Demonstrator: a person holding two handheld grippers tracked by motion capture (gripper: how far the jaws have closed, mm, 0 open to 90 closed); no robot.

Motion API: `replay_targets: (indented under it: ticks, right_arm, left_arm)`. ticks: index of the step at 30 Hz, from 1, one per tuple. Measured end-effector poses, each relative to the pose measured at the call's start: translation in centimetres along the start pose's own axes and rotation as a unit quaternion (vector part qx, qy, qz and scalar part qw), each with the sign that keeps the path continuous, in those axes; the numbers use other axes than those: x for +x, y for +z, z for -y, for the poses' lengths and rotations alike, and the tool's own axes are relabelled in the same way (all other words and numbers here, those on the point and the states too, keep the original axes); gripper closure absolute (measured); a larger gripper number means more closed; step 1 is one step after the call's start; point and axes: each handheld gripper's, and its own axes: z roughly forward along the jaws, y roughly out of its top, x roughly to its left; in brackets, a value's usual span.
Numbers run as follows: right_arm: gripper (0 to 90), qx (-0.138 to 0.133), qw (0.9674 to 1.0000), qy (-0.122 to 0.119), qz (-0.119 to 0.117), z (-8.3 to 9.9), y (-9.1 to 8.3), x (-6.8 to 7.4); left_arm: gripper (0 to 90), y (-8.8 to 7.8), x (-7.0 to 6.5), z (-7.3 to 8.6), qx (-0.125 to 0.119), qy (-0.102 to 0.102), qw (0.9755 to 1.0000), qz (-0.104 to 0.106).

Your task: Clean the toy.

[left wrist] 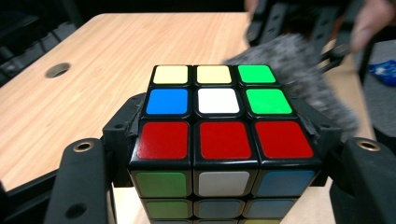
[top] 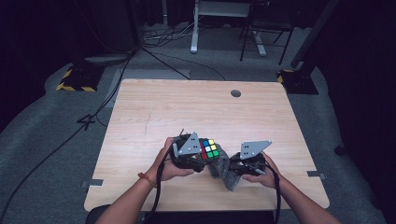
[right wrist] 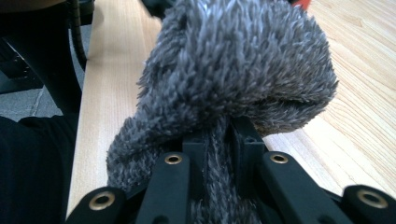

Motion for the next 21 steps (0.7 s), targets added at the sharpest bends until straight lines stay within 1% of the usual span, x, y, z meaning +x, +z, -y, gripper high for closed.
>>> replay_targets:
  ticks: [2,4,6,7,9,11,12,14,15,17,18,20,21]
  right_arm:
    - [79.1,0.001,1.0,-0.003,0.003,-0.1,0.0,0.1]
    - [79.0,0.0,0.9999,-0.002,0.015,-0.1,-0.1,0.0]
    - [79.1,-0.013,0.9994,0.002,0.03,-0.2,-0.4,-0.2]
    - [79.1,-0.024,0.9991,0.005,0.034,-0.2,-0.7,-0.3]
    - [79.1,-0.038,0.9984,0.008,0.04,-0.3,-1.2,-0.4]
    - [79.1,-0.052,0.9972,0.01,0.052,-0.4,-1.8,-0.6]
    - [79.1,-0.053,0.9971,0.012,0.054,-0.4,-1.9,-0.6]
    - [79.1,-0.046,0.9965,0.01,0.069,-0.4,-1.9,-0.8]
    - [79.1,-0.038,0.9967,0.009,0.071,-0.3,-1.8,-0.9]
    - [79.2,-0.018,0.9973,0.016,0.069,0.1,-1.2,-1.1]
    - [79.2,-0.011,0.9976,0.014,0.067,0.2,-0.9,-1.1]
    - [79.1,-0.002,0.998,0.014,0.062,0.2,-0.6,-1.1]
    - [79.1,0.002,0.9984,0.014,0.055,0.2,-0.6,-1.1]
  left_arm:
    - [33.4,0.1,0.0,0.1,0.004,0.002,0.9999,0.01]
    - [33.3,0.3,-0.3,0.1,0.005,0.006,0.9997,0.021]
    - [33.4,0.5,-0.6,0.0,0.01,0.009,0.9993,0.035]
    - [33.4,0.7,-0.8,0.0,0.014,0.015,0.999,0.04]
    - [33.4,1.2,-1.2,0.0,0.021,0.017,0.9986,0.044]
    - [33.3,1.6,-1.5,0.1,0.028,0.021,0.9978,0.056]
    - [33.4,1.8,-1.8,0.1,0.031,0.025,0.9973,0.062]
    - [33.4,1.9,-2.4,0.0,0.025,0.036,0.9963,0.073]
    - [33.4,1.9,-2.7,-0.3,0.015,0.039,0.9959,0.08]
    - [33.4,1.7,-2.8,-0.7,0.009,0.043,0.9961,0.076]
    - [33.4,1.6,-2.7,-0.7,0.007,0.04,0.9963,0.075]
    - [33.4,1.3,-2.3,-0.6,0.006,0.035,0.9975,0.062]
    - [33.4,1.2,-2.0,-0.4,0.007,0.033,0.998,0.054]
